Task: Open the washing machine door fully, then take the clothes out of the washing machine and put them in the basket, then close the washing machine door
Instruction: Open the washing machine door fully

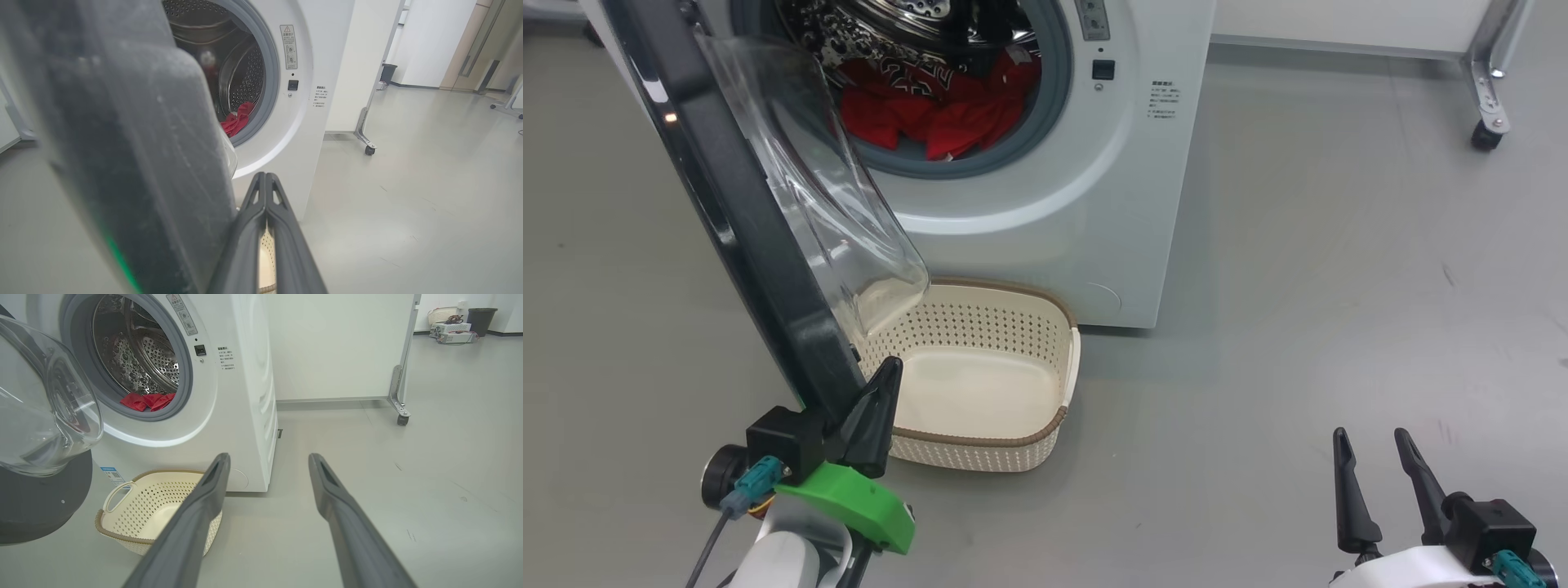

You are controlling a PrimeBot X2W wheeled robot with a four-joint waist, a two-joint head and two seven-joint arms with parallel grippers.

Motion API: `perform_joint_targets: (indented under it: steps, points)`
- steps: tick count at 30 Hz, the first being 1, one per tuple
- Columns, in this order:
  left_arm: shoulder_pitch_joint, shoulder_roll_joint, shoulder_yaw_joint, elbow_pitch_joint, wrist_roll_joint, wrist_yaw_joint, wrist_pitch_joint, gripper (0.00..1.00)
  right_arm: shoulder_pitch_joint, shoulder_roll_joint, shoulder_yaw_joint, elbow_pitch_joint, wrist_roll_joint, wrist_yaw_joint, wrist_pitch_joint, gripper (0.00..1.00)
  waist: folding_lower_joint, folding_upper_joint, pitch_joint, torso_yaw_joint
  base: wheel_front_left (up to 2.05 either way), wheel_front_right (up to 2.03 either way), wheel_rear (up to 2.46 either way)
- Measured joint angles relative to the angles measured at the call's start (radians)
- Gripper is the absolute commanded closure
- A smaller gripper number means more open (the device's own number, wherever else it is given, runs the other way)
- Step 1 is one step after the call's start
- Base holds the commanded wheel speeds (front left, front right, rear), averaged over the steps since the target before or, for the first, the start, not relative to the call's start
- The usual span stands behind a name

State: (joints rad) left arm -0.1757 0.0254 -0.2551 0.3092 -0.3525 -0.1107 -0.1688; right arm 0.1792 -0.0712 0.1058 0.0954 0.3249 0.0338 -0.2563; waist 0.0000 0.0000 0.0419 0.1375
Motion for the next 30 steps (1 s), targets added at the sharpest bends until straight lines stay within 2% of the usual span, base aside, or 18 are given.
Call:
perform_joint_targets:
  steps: [22, 30]
  points:
    - [-0.030, -0.001, 0.035, 0.057, -0.041, 0.010, -0.041, 1.00, 0.000, -0.001, 0.009, 0.012, -0.024, 0.018, 0.000, 0.00, 0.0000, 0.0000, 0.015, 0.225, 0.00, 0.00, 0.00]
    - [-0.034, 0.000, 0.087, 0.059, -0.070, 0.023, -0.053, 1.00, -0.006, -0.002, 0.028, 0.011, -0.039, 0.027, 0.000, 0.00, 0.0000, 0.0000, 0.051, 0.274, 0.00, 0.00, 0.00]
